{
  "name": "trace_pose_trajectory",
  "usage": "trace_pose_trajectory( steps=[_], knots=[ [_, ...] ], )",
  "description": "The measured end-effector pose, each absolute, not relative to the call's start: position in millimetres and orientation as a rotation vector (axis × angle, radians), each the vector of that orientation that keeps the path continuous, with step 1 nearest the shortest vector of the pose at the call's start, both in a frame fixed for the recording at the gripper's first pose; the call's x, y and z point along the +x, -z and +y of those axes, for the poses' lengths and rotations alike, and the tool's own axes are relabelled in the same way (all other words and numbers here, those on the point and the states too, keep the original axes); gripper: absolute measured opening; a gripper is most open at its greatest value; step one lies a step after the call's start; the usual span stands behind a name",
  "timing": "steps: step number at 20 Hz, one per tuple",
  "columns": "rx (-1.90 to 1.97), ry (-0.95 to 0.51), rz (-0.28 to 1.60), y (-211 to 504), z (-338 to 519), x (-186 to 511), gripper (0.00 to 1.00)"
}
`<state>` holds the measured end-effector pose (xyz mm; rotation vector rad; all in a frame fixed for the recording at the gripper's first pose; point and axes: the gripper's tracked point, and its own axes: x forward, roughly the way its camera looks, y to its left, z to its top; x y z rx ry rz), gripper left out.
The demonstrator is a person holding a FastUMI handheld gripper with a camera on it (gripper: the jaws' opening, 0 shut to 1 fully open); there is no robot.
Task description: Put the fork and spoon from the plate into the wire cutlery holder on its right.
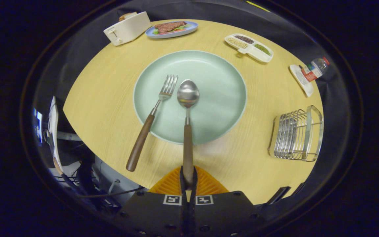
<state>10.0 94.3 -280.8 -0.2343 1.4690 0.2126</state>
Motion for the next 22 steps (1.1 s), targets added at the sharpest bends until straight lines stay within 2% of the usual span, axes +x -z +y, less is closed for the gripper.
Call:
trace_pose_trajectory(
  steps=[14, 22],
  knots=[
    [-0.184, -0.249, 1.371, 242.6, 85.3, 11.2, 0.0],
    [-0.099, -0.253, 1.289, 188.3, 65.6, 11.0, 0.01]
  ],
)
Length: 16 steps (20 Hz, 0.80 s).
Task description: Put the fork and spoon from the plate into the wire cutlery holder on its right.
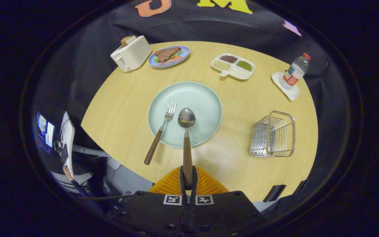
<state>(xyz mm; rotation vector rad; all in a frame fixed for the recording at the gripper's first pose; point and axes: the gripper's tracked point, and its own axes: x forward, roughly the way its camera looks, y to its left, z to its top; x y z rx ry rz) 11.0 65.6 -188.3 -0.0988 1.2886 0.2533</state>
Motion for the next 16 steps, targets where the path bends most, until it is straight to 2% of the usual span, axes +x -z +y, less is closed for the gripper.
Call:
trace_pose_trajectory(
  steps=[7, 16],
  knots=[
    [-0.065, -0.119, 1.185, 105.9, -17.2, 4.6, 0.0],
    [-0.03, 0.008, 1.248, 120.6, -86.7, 1.1, 0.0]
  ],
)
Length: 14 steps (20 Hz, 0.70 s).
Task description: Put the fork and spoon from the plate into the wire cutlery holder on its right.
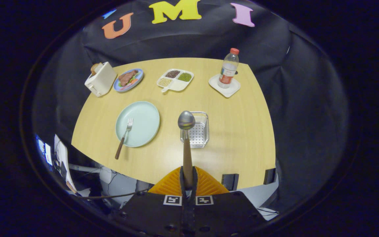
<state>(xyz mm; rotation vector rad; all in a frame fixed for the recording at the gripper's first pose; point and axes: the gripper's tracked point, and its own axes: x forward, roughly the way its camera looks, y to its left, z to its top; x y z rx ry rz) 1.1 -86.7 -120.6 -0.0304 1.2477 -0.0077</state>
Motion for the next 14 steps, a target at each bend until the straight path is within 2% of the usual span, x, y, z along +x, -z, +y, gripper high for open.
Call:
trace_pose_trajectory(
  steps=[10, 13, 14],
  knots=[
    [-0.012, 0.066, 1.305, 137.8, -94.7, 17.4, 0.01],
    [-0.022, 0.09, 1.27, 133.4, -97.1, 25.0, 0.11],
    [-0.013, 0.087, 1.262, 127.7, -94.6, 27.0, 0.1]
  ],
)
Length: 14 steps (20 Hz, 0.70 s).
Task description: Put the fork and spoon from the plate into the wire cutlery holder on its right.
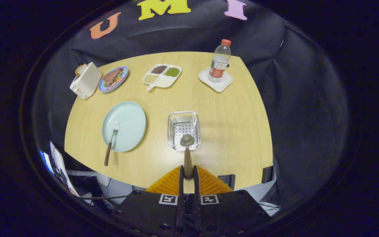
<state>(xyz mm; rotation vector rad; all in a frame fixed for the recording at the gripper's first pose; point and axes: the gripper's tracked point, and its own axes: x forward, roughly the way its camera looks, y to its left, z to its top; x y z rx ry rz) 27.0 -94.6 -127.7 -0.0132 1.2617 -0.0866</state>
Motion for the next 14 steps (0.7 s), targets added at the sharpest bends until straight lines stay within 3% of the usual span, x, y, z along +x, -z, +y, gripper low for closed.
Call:
trace_pose_trajectory(
  steps=[1, 4, 9, 14],
  knots=[
    [-0.003, 0.078, 1.247, 127.2, -89.9, 24.6, 0.15],
    [0.02, 0.044, 1.2, 112.4, -71.2, 27.3, 0.86],
    [0.036, -0.064, 1.136, 92.0, -11.7, 21.3, 0.96],
    [-0.005, -0.211, 1.22, 128.0, 70.0, -1.5, 0.97]
  ],
)
